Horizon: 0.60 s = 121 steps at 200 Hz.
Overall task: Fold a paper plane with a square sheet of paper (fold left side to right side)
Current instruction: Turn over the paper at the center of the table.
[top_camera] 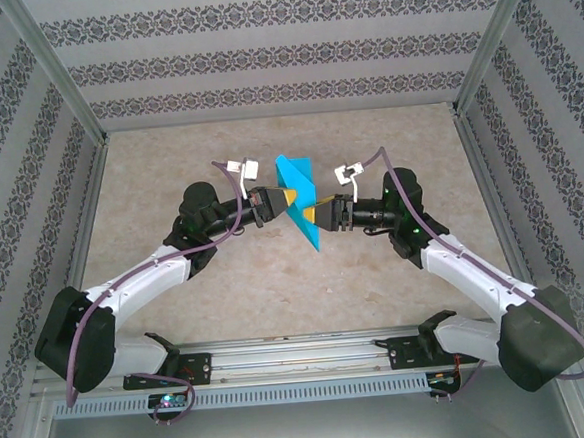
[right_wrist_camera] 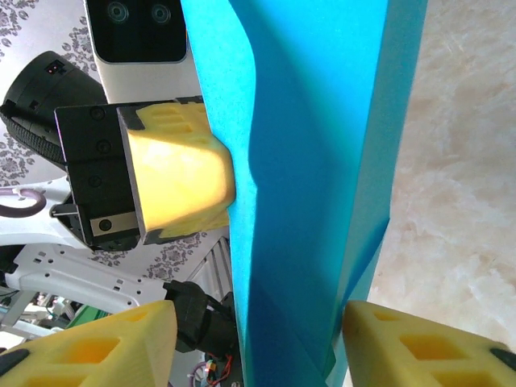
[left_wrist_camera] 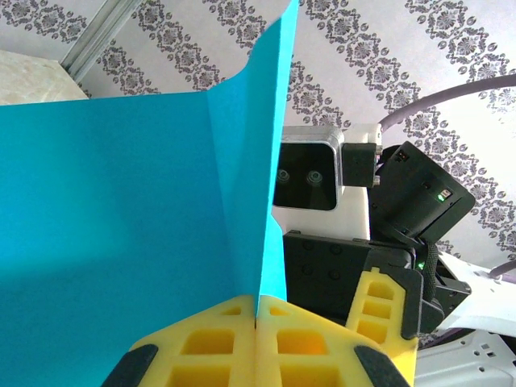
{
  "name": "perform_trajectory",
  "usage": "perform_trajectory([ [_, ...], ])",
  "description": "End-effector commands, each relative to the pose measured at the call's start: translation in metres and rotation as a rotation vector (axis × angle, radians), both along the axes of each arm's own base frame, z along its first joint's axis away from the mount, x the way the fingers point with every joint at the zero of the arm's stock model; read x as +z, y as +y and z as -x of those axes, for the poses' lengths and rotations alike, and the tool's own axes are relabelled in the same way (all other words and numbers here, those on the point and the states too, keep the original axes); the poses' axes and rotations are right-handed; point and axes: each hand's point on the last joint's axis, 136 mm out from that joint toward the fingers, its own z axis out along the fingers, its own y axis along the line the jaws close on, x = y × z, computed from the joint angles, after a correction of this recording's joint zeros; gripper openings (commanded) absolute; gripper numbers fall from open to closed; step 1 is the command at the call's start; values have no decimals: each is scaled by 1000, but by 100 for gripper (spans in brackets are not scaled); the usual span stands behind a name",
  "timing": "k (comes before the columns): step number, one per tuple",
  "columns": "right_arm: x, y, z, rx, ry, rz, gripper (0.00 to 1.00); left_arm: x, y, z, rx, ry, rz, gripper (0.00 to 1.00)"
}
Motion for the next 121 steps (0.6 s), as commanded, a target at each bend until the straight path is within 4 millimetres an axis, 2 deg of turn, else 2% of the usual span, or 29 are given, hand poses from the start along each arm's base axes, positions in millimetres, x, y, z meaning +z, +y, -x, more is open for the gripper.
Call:
perform_trajectory([
  [1, 13, 1, -5, 4, -46, -5, 53, 16, -7, 6, -39, -45, 31, 0],
  [58, 11, -1, -7, -11, -40, 6, 41, 8, -7, 4, -30, -33, 11, 2],
  [82, 10, -2, -6, -18, -37, 12, 32, 3, -6, 3, -22, -24, 1, 4],
  [121, 6, -5, -6, -37, -33, 30, 15, -11, -1, -2, 29, -10, -48, 22],
])
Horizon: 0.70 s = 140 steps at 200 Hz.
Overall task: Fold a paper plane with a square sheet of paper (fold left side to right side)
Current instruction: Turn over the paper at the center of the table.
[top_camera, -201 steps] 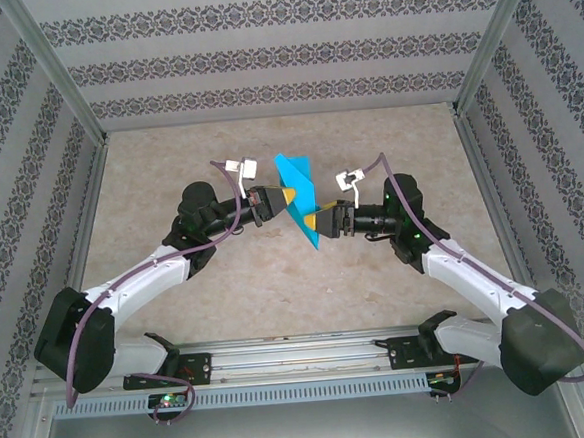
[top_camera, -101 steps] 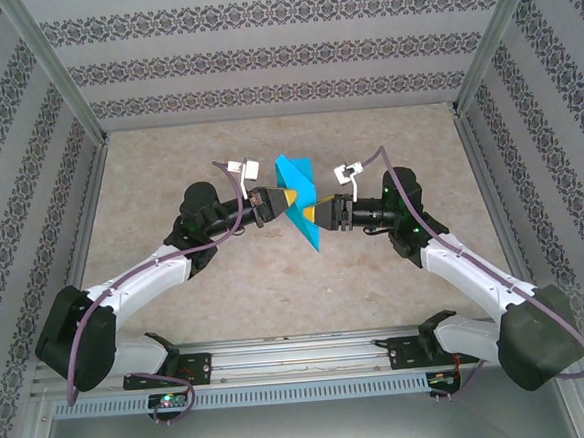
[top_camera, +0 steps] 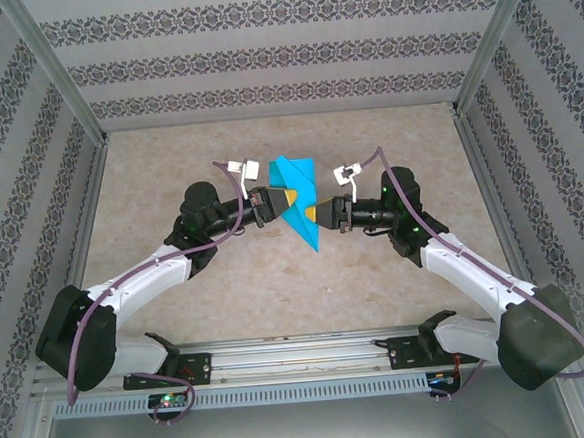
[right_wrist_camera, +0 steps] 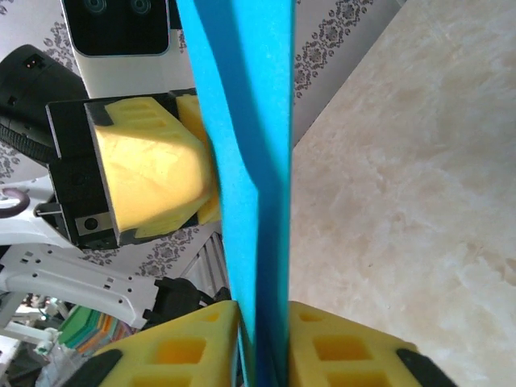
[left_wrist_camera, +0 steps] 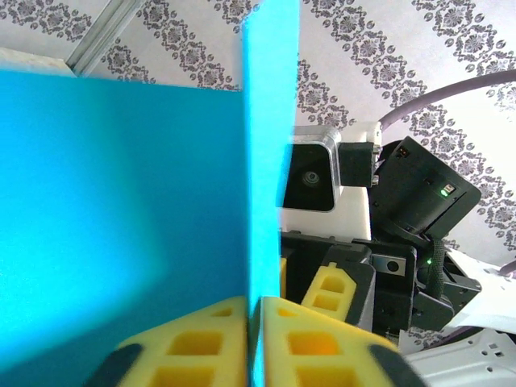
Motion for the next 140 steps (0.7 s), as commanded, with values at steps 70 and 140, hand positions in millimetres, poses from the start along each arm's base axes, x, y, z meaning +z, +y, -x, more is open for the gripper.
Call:
perform_trajectory([
  [70, 4, -13, -3, -77, -54, 75, 5, -16, 38, 4, 208, -46, -198, 41],
  [140, -13, -19, -4, -168, -99, 330, 1, -10, 75, 26, 324, -159, -290, 70],
])
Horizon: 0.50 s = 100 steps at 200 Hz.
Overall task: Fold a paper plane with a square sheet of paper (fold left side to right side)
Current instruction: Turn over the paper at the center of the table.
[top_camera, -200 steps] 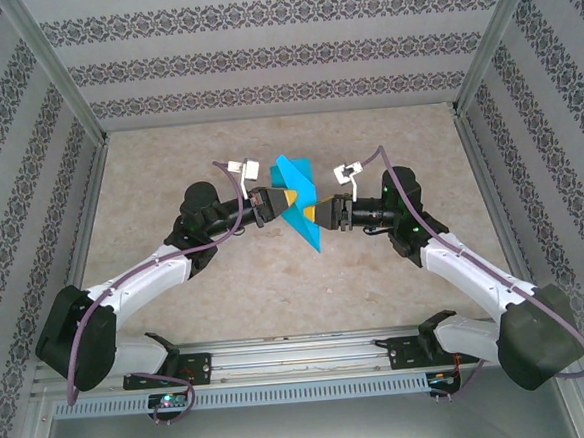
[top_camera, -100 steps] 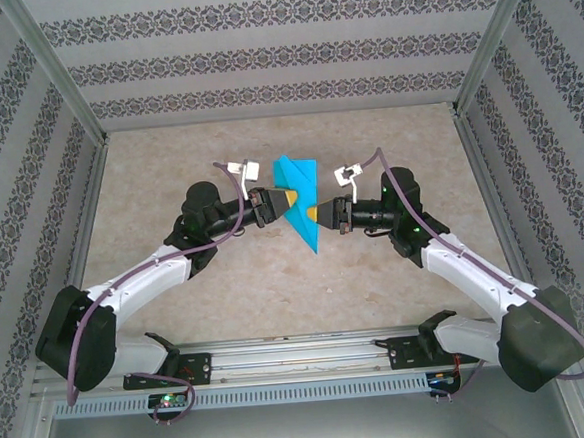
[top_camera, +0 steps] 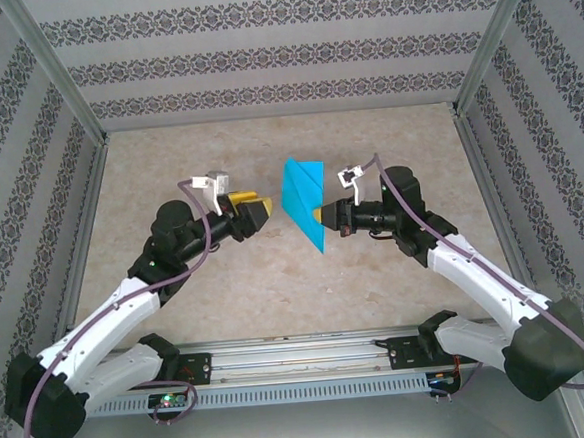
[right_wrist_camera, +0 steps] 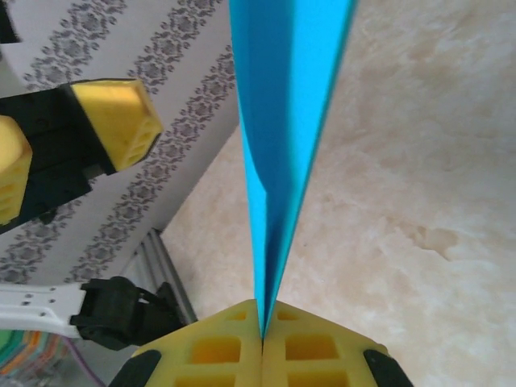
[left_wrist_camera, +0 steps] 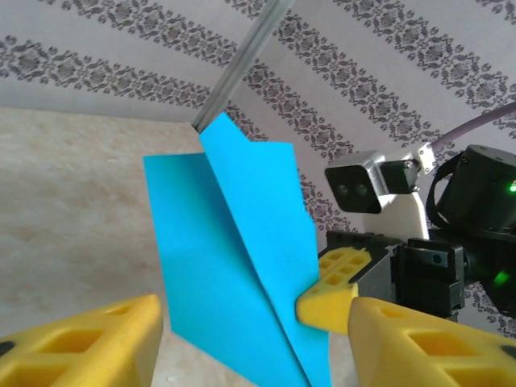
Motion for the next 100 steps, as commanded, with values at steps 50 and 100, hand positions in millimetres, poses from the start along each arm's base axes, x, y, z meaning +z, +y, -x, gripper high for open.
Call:
perform_trajectory([
  [50, -13, -23, -16, -236, -117, 521, 0, -18, 27, 32, 25, -78, -187, 89],
  [100, -23, -33, -35, -367, -115, 916, 0, -9, 67, 55, 140, -139, -289, 100],
])
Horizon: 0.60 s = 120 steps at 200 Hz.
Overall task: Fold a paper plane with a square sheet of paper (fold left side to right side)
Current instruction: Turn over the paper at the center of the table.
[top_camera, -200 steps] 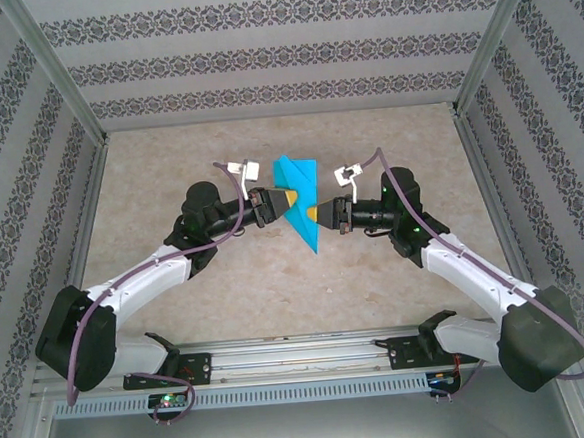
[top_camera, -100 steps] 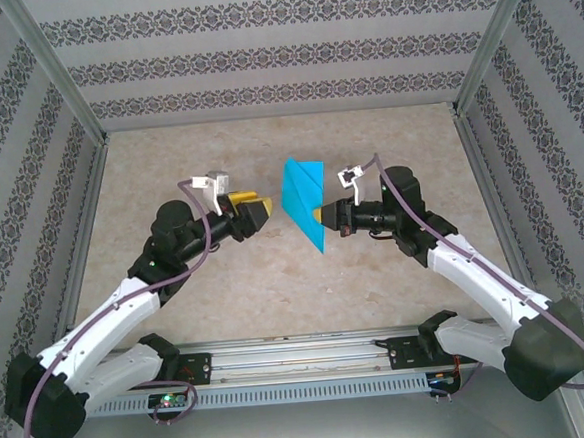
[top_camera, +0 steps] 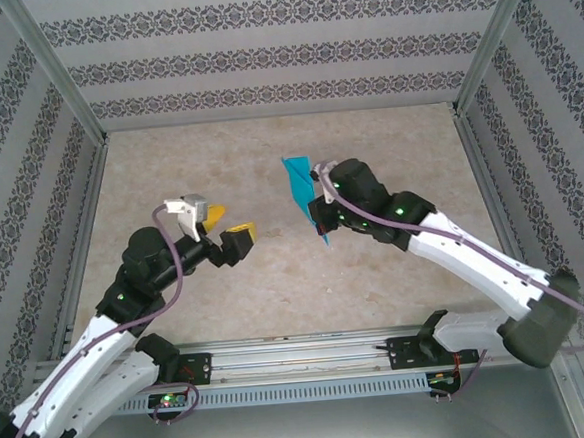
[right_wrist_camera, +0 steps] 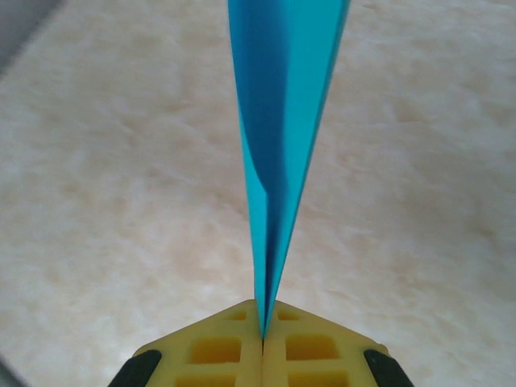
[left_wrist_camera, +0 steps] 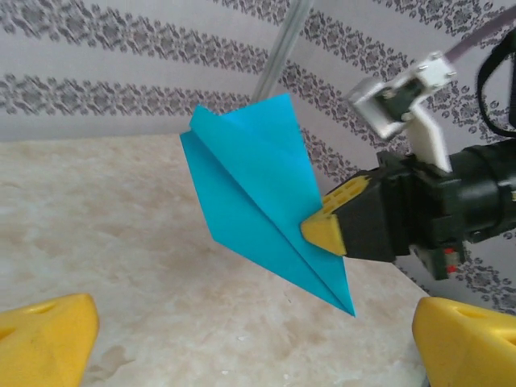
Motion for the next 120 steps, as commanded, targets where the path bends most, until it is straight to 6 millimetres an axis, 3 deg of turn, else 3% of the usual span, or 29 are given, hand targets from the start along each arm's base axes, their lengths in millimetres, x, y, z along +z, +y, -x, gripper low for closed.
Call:
perform_trajectory([
  [1, -15, -36, -11, -143, -9, 290, 0, -14, 19, 8, 63, 3, -125, 100],
  [51, -21, -34, -34, -271, -44, 457, 0, -15, 39, 22, 94, 24, -262, 100],
  [120, -71, -35, -60, -358, -14, 715, 0, -26, 40, 21, 23, -45, -527, 100],
])
